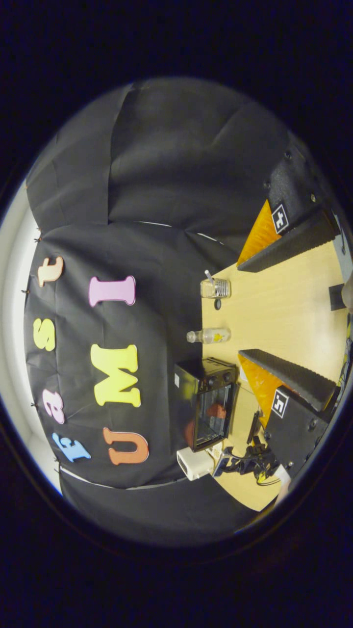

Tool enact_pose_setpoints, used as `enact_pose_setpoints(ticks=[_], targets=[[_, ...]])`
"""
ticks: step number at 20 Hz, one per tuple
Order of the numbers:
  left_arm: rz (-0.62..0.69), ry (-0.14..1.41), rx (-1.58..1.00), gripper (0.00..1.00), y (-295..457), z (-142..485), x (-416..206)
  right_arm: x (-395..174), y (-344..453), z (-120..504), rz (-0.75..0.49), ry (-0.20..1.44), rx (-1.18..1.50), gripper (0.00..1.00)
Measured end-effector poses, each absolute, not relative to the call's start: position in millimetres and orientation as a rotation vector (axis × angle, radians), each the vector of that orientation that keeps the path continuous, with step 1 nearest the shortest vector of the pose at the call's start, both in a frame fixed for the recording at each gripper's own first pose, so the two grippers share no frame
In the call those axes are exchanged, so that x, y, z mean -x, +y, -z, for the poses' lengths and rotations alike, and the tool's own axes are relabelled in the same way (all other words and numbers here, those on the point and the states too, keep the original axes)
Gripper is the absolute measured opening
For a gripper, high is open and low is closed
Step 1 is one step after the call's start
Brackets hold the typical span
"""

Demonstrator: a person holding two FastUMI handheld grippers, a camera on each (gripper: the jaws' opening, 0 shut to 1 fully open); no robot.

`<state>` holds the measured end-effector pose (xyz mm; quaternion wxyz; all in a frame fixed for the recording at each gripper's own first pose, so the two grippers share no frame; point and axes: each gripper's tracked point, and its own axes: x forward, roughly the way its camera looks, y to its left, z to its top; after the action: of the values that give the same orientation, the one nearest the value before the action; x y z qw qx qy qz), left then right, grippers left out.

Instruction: Open the electric oven with the left hand, put the food in, and close the electric oven.

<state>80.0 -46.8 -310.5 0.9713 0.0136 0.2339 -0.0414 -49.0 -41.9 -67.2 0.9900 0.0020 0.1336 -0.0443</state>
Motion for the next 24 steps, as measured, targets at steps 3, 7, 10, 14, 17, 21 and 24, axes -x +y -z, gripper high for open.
enact_pose_setpoints(ticks=[3, 7, 10, 14, 17, 21, 24], targets=[[0.071, 0.499, 0.001, 0.97, -42.9, 315.6, -80.9, 46.0, -35.4, 71.5, 0.086, 0.281, 0.0, 1.0], [0.062, 0.494, 0.008, 0.96, -42.7, 310.3, -83.2, 40.2, -29.7, 68.5, 0.081, 0.278, 0.001, 1.0], [0.059, 0.466, 0.006, 0.96, -42.5, 295.6, -84.3, 38.0, -28.0, 65.8, 0.077, 0.266, 0.008, 1.0], [0.056, 0.421, 0.002, 0.97, -40.5, 267.5, -89.5, 38.4, -29.5, 67.9, 0.081, 0.266, -0.007, 1.0], [0.056, 0.376, -0.009, 0.96, -37.3, 241.7, -99.8, 39.6, -32.2, 67.8, 0.087, 0.26, -0.03, 1.0], [0.051, 0.318, -0.005, 0.98, -36.5, 201.8, -119.5, 39.3, -40.5, 64.8, 0.109, 0.244, -0.058, 1.0], [0.055, 0.298, -0.002, 0.97, -35.0, 183.9, -132.9, 36.2, -46.4, 63.0, 0.123, 0.235, -0.086, 1.0]])
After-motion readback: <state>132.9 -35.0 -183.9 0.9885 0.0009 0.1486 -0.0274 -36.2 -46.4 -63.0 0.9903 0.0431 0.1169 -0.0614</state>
